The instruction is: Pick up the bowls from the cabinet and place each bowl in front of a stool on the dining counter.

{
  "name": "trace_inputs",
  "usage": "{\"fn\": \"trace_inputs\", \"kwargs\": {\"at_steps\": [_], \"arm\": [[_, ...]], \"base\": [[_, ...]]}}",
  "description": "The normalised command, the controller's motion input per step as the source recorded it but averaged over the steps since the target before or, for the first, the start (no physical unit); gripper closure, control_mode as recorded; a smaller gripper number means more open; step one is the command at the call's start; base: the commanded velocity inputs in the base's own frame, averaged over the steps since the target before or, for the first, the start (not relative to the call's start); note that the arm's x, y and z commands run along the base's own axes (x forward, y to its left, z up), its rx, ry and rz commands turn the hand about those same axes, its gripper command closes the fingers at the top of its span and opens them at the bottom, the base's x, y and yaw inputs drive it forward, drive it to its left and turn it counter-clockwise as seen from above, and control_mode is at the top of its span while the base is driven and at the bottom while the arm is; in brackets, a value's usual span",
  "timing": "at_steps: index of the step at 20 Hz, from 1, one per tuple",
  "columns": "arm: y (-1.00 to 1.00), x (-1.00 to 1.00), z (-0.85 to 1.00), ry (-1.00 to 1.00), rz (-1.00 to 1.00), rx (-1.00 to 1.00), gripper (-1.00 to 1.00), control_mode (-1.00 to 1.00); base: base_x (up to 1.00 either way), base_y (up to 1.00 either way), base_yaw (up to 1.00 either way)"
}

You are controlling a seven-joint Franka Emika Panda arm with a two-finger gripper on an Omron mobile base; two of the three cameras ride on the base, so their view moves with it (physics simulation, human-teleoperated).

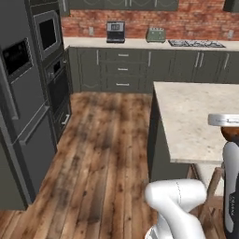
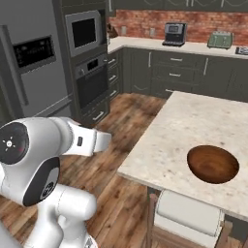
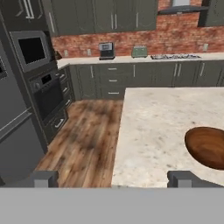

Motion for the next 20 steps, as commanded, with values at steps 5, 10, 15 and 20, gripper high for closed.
{"fn": "trace_inputs", "kwargs": {"at_steps": [5, 10, 15, 20], "arm": [[0.0, 0.0, 0.0, 0.0, 0.0, 0.0, -1.0, 1.0], [0.0, 0.0, 0.0, 0.0, 0.0, 0.0, -1.0, 1.0], [0.0, 0.0, 0.0, 0.0, 0.0, 0.0, -1.0, 1.0], [0.0, 0.0, 0.0, 0.0, 0.0, 0.0, -1.0, 1.0]], "base": [[0.71, 1.0, -0.14], [0.87, 0.79, -0.14], [1.0, 0.11, -0.04], [1.0, -0.23, -0.06]]}}
